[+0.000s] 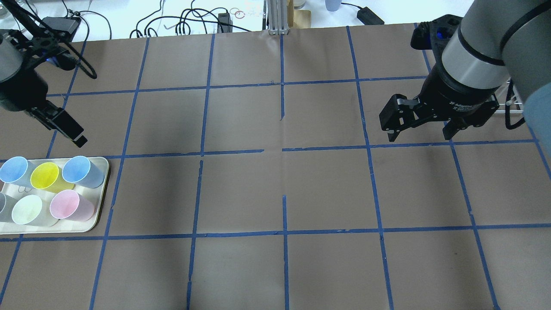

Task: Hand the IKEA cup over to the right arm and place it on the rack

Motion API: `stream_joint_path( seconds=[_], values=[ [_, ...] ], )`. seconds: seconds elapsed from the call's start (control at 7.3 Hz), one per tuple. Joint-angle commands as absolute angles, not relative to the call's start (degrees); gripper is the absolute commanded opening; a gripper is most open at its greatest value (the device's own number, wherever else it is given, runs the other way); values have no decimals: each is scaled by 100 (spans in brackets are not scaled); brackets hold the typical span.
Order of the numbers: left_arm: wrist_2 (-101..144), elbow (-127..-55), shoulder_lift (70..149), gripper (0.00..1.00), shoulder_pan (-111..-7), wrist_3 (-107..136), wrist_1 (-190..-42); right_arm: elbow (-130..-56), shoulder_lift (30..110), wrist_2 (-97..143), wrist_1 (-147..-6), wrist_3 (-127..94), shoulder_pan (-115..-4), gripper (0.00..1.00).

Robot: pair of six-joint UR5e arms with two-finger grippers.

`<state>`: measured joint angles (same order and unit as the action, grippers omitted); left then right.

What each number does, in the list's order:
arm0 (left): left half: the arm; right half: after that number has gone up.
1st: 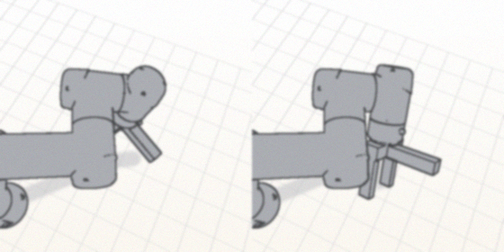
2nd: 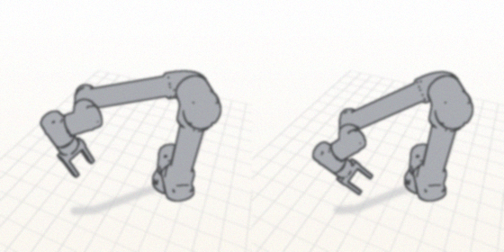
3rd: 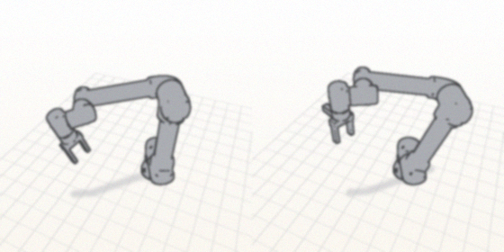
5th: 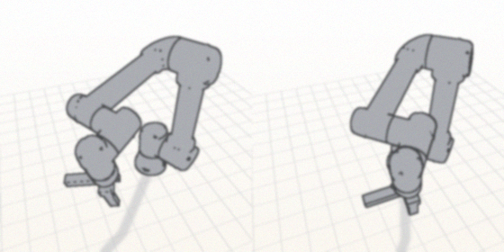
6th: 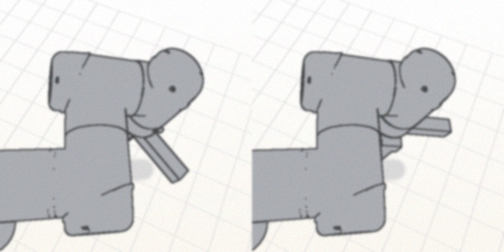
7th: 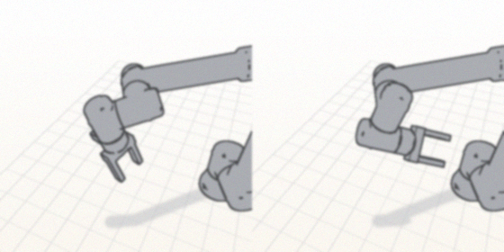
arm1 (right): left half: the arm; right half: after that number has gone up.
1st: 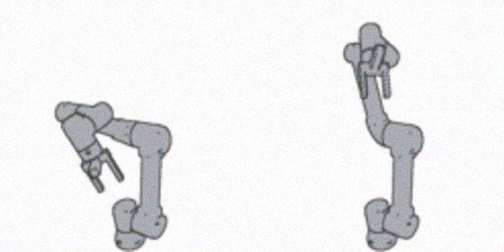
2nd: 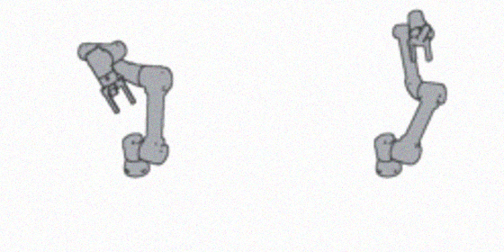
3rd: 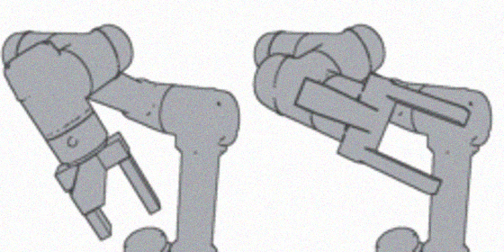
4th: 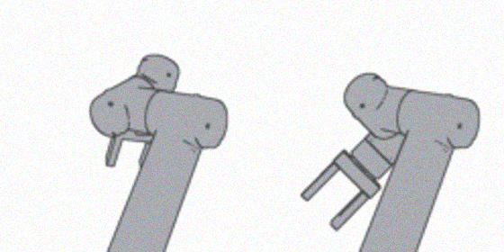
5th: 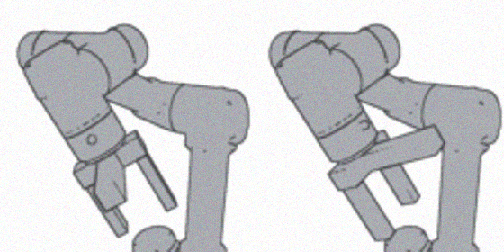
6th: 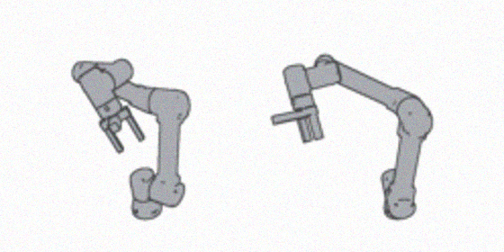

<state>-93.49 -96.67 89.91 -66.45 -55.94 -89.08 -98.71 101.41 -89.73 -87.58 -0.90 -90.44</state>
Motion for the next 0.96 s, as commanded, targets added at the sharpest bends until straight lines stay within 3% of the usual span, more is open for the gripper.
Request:
stream_joint_path(
  seconds=[0.0, 0.41, 0.82],
  values=[
    [-9325, -10184, 9227, 100, -5507, -7472, -7949, -9870, 10125, -8956, -8789, -88, -9035, 100],
    [-9142, -10984, 9526, 100, -4566, -9138, -6812, -9861, 10151, -8991, -8763, -97, -9009, 100],
    [-9088, -11101, 9878, 100, -4219, -10175, -6698, -9870, 10143, -8974, -8815, -105, -9009, 100]
  ],
)
